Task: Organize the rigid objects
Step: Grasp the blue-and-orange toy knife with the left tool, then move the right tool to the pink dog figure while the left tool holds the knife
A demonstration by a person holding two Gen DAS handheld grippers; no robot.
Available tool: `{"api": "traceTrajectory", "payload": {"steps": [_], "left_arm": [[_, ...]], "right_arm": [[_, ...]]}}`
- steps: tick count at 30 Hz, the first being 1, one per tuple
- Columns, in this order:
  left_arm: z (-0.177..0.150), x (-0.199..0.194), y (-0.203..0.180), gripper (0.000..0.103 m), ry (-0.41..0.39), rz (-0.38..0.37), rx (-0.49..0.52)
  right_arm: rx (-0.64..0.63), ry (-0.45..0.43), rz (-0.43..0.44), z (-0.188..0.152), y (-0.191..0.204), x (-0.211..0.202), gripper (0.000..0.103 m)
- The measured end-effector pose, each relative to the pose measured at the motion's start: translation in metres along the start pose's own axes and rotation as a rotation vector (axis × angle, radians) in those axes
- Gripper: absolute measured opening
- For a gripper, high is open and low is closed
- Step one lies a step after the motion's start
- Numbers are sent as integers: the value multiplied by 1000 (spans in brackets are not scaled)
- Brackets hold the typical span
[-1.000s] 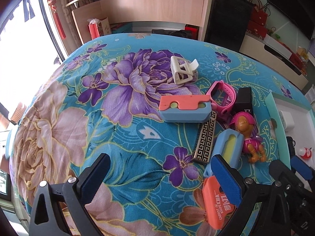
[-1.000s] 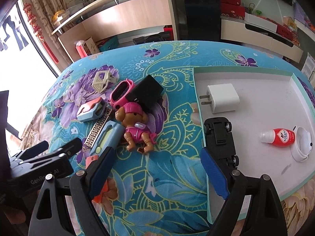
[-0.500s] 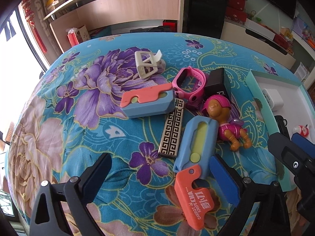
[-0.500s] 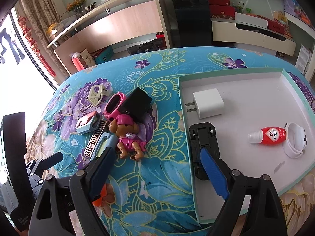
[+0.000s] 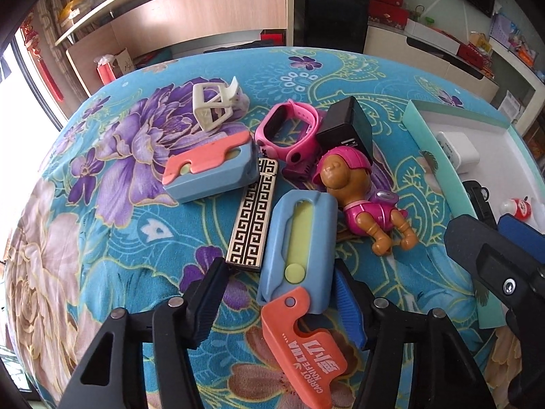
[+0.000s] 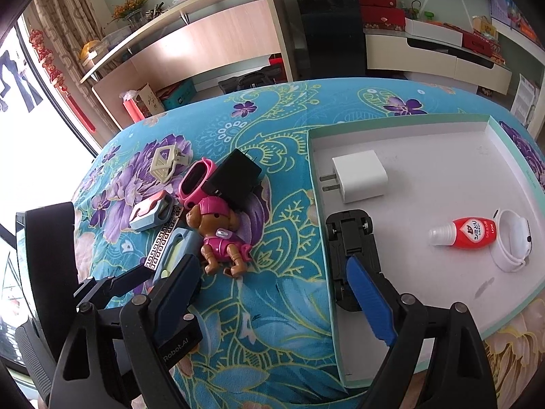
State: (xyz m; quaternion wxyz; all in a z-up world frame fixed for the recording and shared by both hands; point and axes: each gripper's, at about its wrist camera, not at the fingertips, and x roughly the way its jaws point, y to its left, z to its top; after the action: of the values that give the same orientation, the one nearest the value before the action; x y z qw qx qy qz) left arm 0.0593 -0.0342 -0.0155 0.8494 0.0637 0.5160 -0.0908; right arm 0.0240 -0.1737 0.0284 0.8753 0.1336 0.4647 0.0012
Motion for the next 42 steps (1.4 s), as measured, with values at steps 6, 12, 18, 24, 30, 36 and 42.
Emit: {"api": "traceTrajectory", "payload": {"steps": [6, 12, 18, 24, 30, 36, 42], "left_arm": [[1, -9, 3, 57, -31, -16, -5], [4, -22, 8, 40, -77, -35, -22], [3, -18, 12, 38, -56, -31, -34], [0, 1, 9, 33, 0, -24, -25], [0, 3, 5, 34, -9, -8, -9], [2, 3, 5, 29, -13, -11, -3], [3, -7, 12, 24, -21, -46, -36]], "right_arm": [[0, -1, 0, 0, 0, 0, 89], [4, -2, -2, 0, -2, 0, 89], [0, 0, -3, -1, -1, 1, 89], [0, 1, -4, -1, 0, 1, 89], [2, 1, -3, -1, 0, 1, 89], [2, 3, -1, -2, 1, 2, 89], [9, 2, -3, -1, -1, 2, 89]]}}
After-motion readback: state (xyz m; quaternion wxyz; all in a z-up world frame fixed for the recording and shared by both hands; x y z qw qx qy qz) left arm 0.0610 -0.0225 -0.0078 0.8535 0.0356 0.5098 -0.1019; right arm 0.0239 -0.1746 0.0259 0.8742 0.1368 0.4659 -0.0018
